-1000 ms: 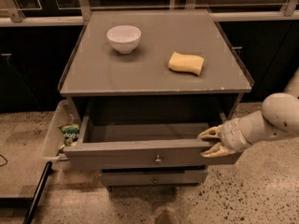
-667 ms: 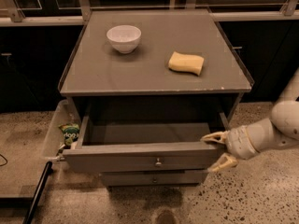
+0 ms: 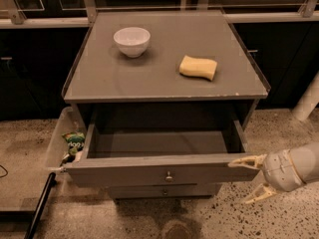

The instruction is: Open top drawer

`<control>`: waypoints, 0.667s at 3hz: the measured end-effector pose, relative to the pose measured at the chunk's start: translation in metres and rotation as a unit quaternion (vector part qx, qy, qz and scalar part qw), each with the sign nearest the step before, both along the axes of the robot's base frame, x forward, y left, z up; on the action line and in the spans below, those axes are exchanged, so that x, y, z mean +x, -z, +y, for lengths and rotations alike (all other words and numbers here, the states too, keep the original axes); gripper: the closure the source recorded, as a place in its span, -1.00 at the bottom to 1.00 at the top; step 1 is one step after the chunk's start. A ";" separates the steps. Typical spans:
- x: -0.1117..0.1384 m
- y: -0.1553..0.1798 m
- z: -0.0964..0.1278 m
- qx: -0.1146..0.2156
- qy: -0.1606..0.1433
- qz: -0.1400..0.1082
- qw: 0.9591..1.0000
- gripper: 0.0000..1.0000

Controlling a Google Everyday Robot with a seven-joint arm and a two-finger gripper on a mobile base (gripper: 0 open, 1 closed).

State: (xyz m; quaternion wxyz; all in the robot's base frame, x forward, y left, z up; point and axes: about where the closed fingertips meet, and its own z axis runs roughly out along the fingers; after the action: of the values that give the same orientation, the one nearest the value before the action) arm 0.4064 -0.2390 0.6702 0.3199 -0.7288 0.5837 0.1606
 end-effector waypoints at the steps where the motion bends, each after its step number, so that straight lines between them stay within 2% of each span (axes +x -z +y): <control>1: -0.019 -0.010 -0.007 -0.002 -0.004 -0.007 1.000 0.23; 2: -0.012 -0.009 -0.003 -0.007 -0.004 -0.008 1.000 0.15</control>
Offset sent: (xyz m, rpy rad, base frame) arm -0.0024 0.0001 0.0092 -0.0277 -0.0193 0.0040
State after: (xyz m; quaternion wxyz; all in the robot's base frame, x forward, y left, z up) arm 0.3942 -0.2423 0.6791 0.3187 -0.7348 0.5792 0.1519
